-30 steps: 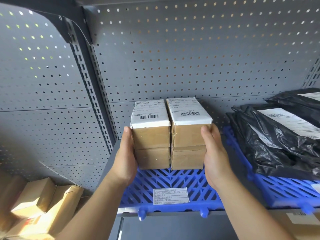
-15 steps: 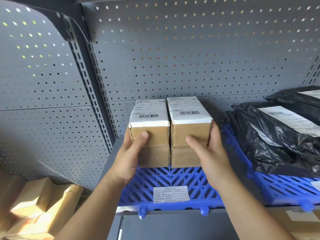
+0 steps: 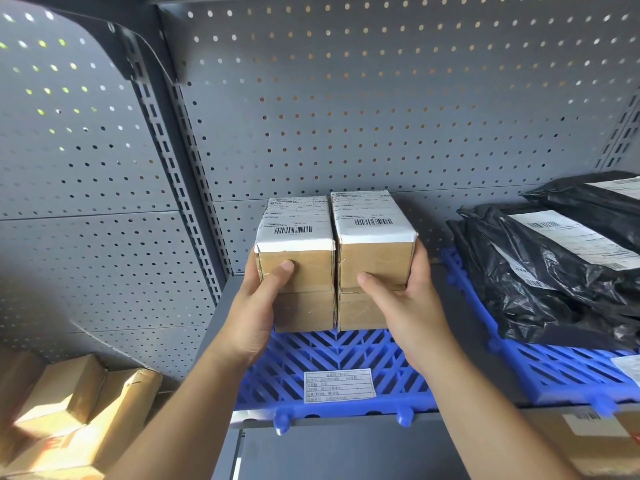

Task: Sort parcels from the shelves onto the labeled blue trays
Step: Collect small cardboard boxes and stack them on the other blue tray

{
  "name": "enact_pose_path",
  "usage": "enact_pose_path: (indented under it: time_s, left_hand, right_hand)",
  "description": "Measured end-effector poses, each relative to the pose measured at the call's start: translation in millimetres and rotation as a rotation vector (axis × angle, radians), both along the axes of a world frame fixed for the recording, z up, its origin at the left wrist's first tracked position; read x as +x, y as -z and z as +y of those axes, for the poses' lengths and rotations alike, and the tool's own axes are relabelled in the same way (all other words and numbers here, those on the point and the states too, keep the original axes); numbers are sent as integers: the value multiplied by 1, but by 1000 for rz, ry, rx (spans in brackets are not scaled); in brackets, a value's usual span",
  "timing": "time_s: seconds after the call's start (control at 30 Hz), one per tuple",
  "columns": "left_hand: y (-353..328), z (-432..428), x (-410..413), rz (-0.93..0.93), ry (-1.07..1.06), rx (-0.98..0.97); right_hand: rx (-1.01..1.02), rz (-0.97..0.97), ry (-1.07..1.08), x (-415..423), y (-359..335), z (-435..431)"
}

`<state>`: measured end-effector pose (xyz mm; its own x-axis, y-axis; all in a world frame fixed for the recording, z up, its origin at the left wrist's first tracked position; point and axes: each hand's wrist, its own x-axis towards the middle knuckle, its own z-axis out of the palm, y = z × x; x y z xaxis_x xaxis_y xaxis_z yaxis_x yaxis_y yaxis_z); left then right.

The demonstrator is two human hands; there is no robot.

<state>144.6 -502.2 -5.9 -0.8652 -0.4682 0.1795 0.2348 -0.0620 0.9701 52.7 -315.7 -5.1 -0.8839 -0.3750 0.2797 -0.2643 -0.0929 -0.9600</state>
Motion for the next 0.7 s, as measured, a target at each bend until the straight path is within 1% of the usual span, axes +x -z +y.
enact_pose_path:
  time_s: [0.27, 0.43, 0.53, 0.7]
  left_hand:
    - [0, 0, 2, 0, -18, -3]
    - [1, -7, 12, 19, -30, -9]
    - [0, -2, 17, 13, -114, 6]
    - [-1, 14, 27, 60, -252, -14]
  right_hand:
    - [44, 6, -21, -2, -4, 6]
    - [25, 21, 11, 2, -6, 10]
    - [1, 28, 51, 7, -5, 12]
    - [17, 47, 115, 18, -8, 15]
